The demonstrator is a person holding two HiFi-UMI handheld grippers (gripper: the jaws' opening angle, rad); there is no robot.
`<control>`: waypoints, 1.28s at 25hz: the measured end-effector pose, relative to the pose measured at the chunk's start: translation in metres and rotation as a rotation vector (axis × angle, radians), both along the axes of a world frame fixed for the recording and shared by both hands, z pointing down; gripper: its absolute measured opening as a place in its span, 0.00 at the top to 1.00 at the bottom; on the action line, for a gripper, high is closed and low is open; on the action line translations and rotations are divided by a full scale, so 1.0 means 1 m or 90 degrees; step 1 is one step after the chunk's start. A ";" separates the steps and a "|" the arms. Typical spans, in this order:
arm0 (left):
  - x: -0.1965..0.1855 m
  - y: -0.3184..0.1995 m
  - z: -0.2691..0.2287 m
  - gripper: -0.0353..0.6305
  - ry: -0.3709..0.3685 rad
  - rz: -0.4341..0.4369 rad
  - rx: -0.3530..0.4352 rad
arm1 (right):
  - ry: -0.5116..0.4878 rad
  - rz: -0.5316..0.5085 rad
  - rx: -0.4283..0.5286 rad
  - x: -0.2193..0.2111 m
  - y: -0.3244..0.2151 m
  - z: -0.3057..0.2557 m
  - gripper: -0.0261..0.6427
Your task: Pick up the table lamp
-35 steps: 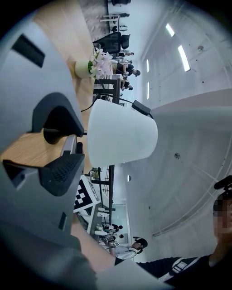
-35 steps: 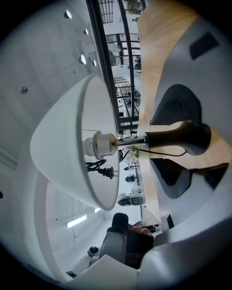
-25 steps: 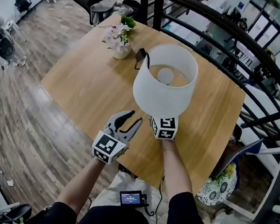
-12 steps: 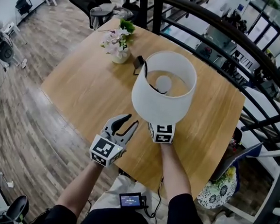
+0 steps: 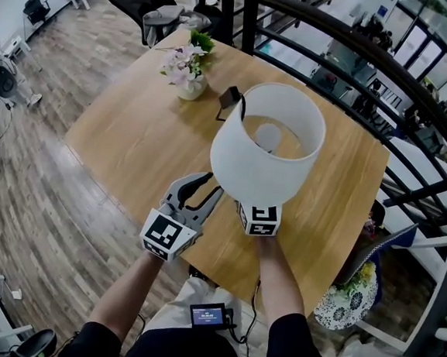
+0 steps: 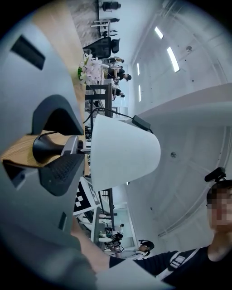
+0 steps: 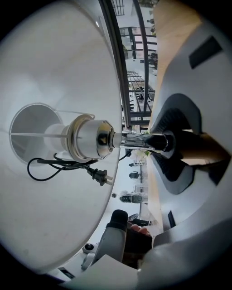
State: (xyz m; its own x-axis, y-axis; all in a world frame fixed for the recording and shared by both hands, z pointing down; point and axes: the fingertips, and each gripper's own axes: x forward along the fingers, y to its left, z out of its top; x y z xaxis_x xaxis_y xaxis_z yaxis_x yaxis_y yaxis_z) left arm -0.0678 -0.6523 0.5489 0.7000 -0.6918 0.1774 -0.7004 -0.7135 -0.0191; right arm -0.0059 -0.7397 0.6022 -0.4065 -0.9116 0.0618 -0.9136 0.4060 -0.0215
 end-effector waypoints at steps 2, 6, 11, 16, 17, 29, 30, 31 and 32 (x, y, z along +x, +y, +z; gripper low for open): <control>0.001 0.000 -0.007 0.74 0.000 0.005 0.008 | 0.000 -0.001 -0.003 0.001 0.004 -0.006 0.73; 0.004 -0.001 -0.026 0.74 0.010 0.009 0.020 | 0.014 -0.002 -0.011 0.002 0.013 -0.024 0.73; 0.007 0.006 -0.061 0.74 0.018 0.022 0.034 | 0.014 -0.013 -0.028 0.005 0.026 -0.052 0.73; 0.002 0.017 -0.097 0.74 -0.029 0.033 0.070 | 0.001 -0.003 -0.040 0.016 0.037 -0.079 0.73; 0.003 0.018 -0.102 0.74 -0.045 0.040 0.082 | 0.006 -0.003 -0.041 0.017 0.040 -0.083 0.73; 0.023 0.018 -0.156 0.74 -0.075 0.051 0.159 | 0.029 0.003 -0.065 0.032 0.061 -0.130 0.73; 0.024 0.017 -0.157 0.74 -0.077 0.051 0.160 | 0.034 0.003 -0.069 0.032 0.062 -0.131 0.73; 0.025 0.017 -0.157 0.74 -0.077 0.051 0.159 | 0.037 0.004 -0.073 0.032 0.063 -0.133 0.73; 0.026 0.016 -0.158 0.74 -0.075 0.050 0.156 | 0.038 0.005 -0.077 0.033 0.064 -0.134 0.73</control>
State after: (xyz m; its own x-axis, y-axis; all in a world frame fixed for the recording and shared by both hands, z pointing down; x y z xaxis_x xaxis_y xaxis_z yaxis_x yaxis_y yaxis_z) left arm -0.0421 -0.6359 0.3912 0.7380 -0.6681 0.0946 -0.6253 -0.7298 -0.2763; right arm 0.0271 -0.6756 0.4686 -0.3910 -0.8993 0.1959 -0.9181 0.3960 -0.0147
